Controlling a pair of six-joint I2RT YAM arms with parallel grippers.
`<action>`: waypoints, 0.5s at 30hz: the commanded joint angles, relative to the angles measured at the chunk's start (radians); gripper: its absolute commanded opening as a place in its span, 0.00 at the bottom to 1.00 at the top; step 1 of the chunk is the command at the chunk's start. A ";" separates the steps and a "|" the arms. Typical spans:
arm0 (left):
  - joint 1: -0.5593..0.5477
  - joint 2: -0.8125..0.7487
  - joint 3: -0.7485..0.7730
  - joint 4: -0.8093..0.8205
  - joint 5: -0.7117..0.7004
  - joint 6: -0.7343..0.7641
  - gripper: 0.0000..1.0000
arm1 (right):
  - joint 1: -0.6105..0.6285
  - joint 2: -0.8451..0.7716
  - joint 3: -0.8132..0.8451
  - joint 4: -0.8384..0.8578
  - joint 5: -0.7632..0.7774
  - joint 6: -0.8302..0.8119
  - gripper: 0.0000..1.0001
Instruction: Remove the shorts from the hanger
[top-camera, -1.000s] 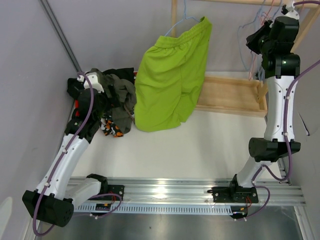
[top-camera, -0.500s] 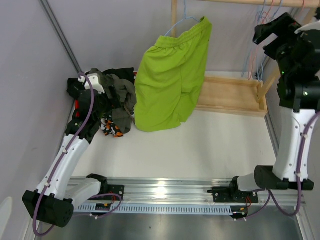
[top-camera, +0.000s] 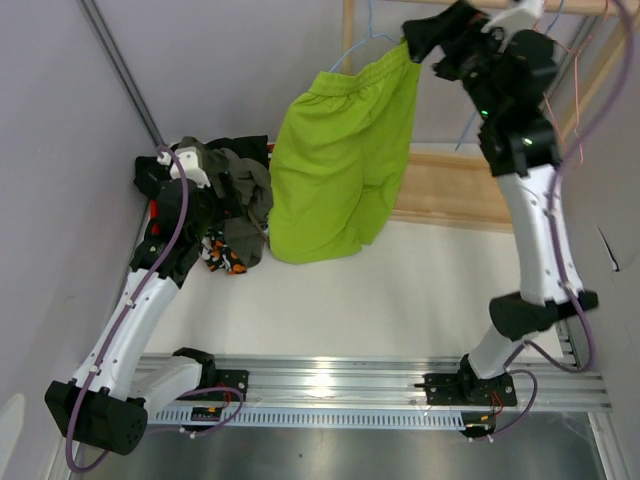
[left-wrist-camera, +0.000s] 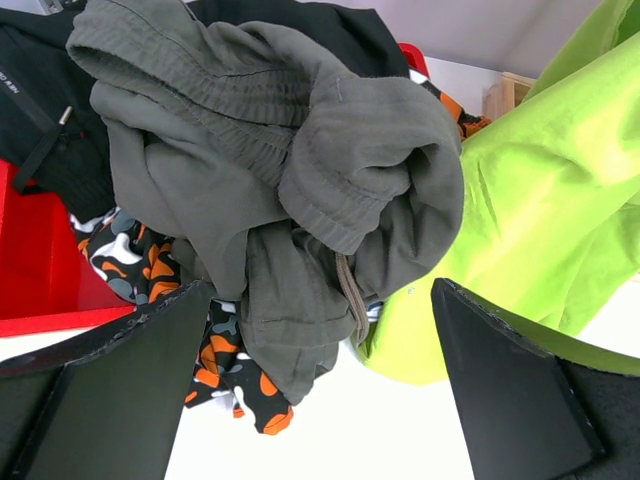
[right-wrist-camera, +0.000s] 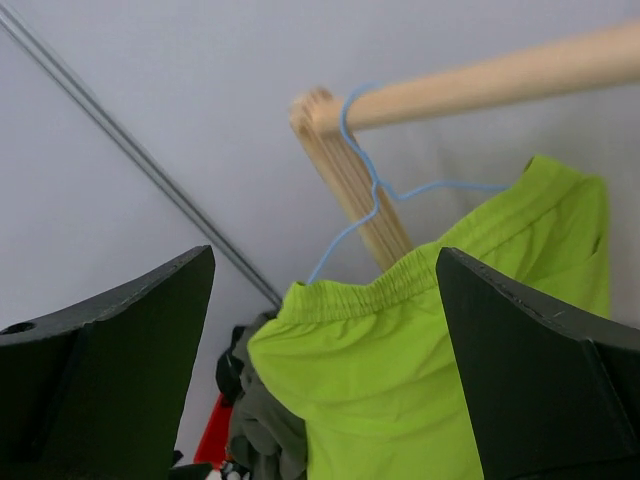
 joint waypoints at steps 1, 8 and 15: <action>-0.003 -0.026 -0.011 0.044 0.036 0.014 0.99 | 0.042 0.160 0.054 0.067 -0.059 0.010 0.99; -0.003 -0.035 -0.018 0.045 0.049 0.010 0.99 | 0.122 0.356 0.203 0.146 -0.062 0.009 0.99; -0.003 -0.039 -0.020 0.045 0.053 0.010 0.99 | 0.163 0.431 0.190 0.222 -0.033 0.024 0.99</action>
